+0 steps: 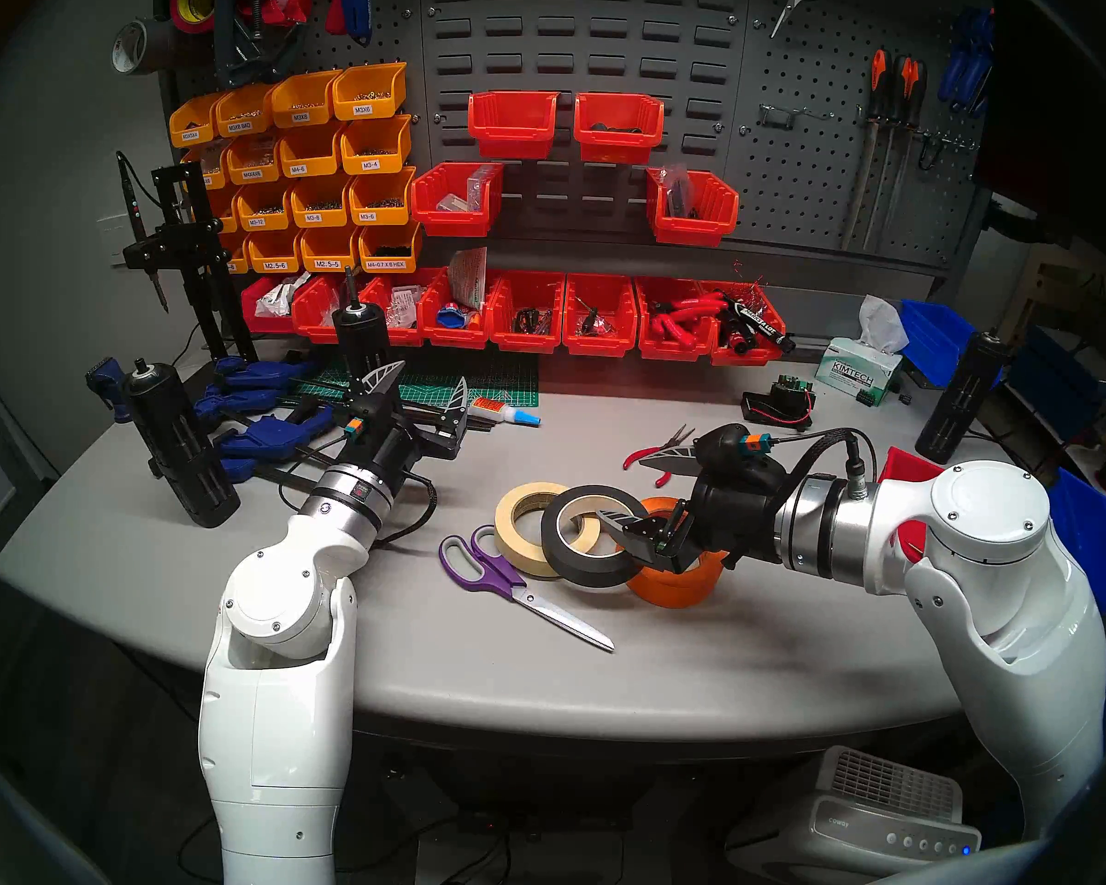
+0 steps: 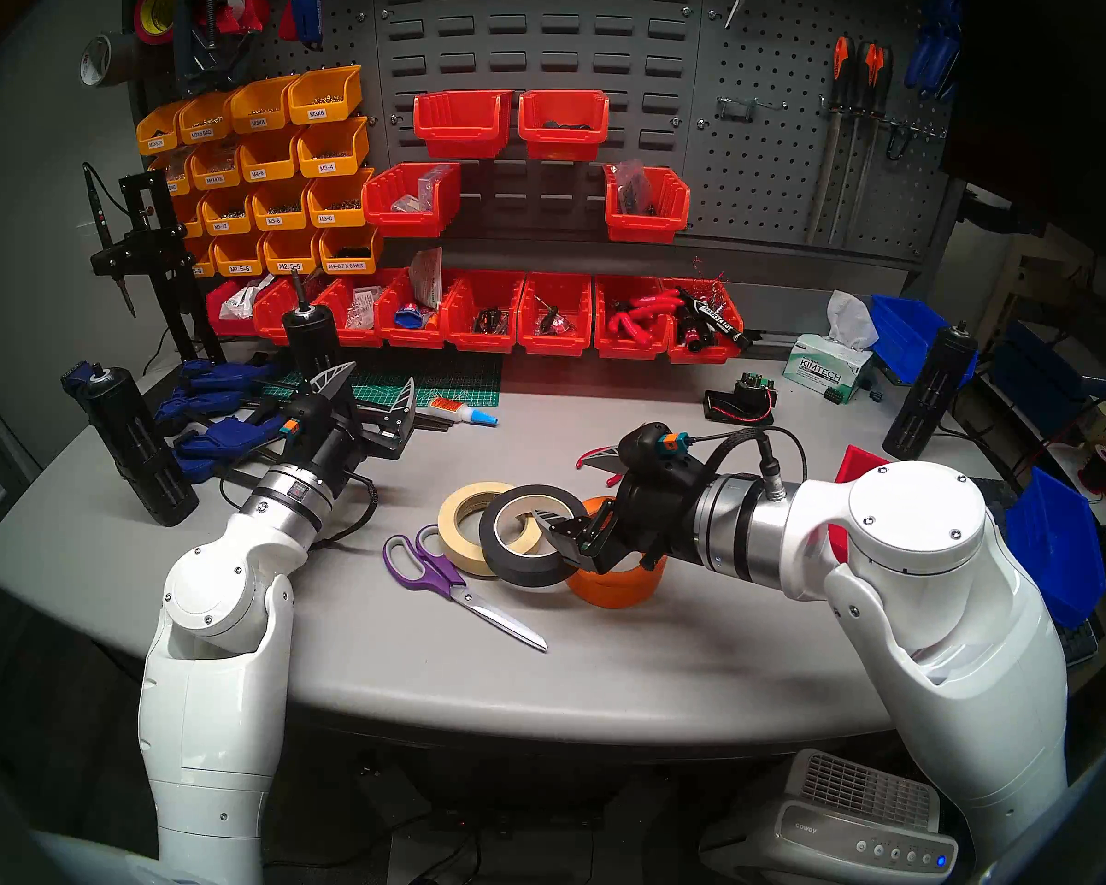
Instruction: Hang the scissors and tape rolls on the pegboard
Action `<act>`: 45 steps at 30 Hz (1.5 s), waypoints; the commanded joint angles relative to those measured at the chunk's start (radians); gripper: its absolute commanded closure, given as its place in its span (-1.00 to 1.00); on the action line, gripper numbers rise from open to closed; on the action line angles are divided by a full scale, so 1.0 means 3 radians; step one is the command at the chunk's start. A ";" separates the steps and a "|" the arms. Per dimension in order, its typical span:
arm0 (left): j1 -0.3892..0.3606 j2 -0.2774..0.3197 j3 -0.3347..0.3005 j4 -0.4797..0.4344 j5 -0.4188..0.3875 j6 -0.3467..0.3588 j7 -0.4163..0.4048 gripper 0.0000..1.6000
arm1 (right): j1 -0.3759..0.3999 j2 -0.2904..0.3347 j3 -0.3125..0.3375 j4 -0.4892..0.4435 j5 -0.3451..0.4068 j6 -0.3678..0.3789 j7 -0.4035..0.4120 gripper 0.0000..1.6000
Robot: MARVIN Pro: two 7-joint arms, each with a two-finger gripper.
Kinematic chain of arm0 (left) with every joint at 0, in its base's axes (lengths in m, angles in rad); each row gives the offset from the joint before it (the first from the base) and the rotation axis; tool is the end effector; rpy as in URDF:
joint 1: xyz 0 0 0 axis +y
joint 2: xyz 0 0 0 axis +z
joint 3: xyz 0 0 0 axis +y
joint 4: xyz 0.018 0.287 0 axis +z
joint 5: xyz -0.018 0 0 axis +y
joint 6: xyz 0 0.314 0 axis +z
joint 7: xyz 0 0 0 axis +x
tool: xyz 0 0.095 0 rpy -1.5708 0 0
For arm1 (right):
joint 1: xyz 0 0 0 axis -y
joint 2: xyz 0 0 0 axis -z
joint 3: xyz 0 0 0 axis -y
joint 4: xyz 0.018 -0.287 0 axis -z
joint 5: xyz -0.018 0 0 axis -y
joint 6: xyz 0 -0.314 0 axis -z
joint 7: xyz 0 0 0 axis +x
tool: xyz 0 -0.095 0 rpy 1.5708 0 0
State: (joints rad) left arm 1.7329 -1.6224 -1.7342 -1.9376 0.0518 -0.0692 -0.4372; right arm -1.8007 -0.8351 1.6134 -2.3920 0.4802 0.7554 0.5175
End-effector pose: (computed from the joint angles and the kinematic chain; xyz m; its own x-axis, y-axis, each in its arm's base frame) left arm 0.3669 0.0164 -0.2200 -0.2556 -0.0727 0.9640 -0.2403 -0.9611 -0.1362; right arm 0.2854 0.0105 -0.1386 0.1912 0.3831 0.9037 0.7758 -0.6230 0.1000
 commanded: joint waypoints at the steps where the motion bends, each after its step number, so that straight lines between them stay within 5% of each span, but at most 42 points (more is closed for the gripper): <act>1: 0.0000 0.0000 0.0001 -0.0001 0.0000 -0.0016 0.0000 -1.00 | 0.0374 0.0032 -0.0119 0.0124 -0.0022 0.0079 -0.0058 -1.00; 13: 0.0000 0.0000 0.0001 -0.0001 0.0000 -0.0016 0.0000 -1.00 | 0.0777 0.0099 -0.0378 0.0303 -0.0014 0.0311 0.0021 -0.94; 14: 0.0000 0.0000 0.0001 -0.0001 0.0000 -0.0016 0.0000 -1.00 | 0.0825 0.0120 -0.0413 0.0318 -0.0018 0.0340 0.0037 -0.73; 21: 0.0000 0.0000 0.0001 -0.0001 0.0000 -0.0017 0.0000 -1.00 | 0.1028 0.0216 -0.0533 0.0390 -0.0031 0.0485 0.0183 -0.30; 26: 0.0000 0.0000 0.0001 -0.0001 0.0000 -0.0017 0.0000 -1.00 | 0.1076 0.0253 -0.0524 0.0391 -0.0018 0.0544 0.0259 0.25; 27: 0.0000 0.0000 0.0001 -0.0001 0.0000 -0.0017 0.0000 -1.00 | 0.1084 0.0259 -0.0523 0.0392 -0.0018 0.0551 0.0276 0.38; 29: 0.0000 0.0000 0.0001 -0.0001 0.0000 -0.0017 0.0000 -1.00 | 0.1091 0.0282 -0.0514 0.0390 -0.0016 0.0552 0.0314 0.98; 45: 0.0000 0.0000 0.0001 -0.0001 0.0000 -0.0016 0.0000 -1.00 | 0.0925 0.0163 -0.0091 0.0244 0.0152 0.0486 0.0435 1.00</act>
State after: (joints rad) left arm 1.7330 -1.6223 -1.7343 -1.9378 0.0519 -0.0691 -0.4372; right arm -1.5107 -0.7577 1.4992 -2.2736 0.4902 0.9288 0.6468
